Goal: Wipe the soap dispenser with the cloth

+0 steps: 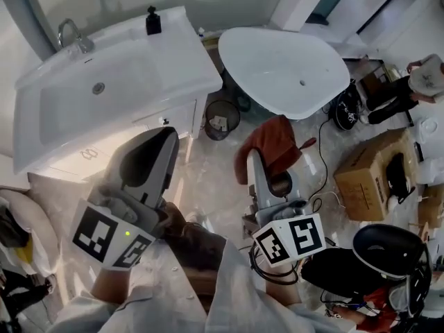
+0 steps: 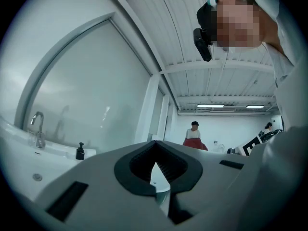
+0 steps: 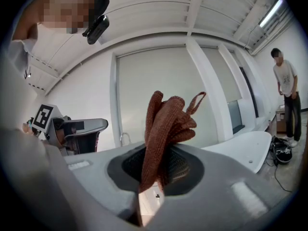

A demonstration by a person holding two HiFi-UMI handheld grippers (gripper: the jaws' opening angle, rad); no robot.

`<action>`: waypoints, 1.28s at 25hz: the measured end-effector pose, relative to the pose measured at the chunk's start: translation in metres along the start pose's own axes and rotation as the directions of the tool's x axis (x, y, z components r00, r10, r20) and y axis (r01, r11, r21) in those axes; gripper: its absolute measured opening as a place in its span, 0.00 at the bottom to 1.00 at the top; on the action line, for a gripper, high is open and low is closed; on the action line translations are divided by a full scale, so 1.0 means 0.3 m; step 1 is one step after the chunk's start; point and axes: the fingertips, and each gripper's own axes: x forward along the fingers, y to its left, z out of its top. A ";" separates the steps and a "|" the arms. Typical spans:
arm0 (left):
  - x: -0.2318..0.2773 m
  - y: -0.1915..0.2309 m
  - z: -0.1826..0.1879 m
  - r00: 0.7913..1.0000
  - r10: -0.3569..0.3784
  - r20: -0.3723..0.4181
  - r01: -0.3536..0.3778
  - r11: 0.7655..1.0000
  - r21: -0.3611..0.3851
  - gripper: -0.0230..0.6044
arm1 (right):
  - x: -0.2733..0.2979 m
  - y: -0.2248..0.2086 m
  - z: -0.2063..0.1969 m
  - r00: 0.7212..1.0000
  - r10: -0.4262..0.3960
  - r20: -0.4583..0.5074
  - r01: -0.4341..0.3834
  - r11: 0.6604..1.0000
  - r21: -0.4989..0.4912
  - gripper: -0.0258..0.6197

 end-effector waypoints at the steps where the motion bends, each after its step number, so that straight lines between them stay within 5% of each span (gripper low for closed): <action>1: -0.005 0.008 0.001 1.000 0.012 -0.001 -0.012 1.000 0.003 0.04 | 0.011 0.006 -0.001 1.000 0.013 -0.001 -0.013 1.000 0.002 0.13; 14: 0.046 0.141 -0.011 0.997 0.075 0.018 -0.075 0.997 0.021 0.04 | 0.188 0.015 -0.031 0.996 0.081 -0.025 -0.081 0.997 -0.007 0.13; 32: 0.380 0.664 0.032 0.990 0.142 0.005 -0.142 0.990 0.014 0.04 | 0.859 -0.057 -0.019 0.987 0.142 -0.078 -0.144 0.989 -0.023 0.13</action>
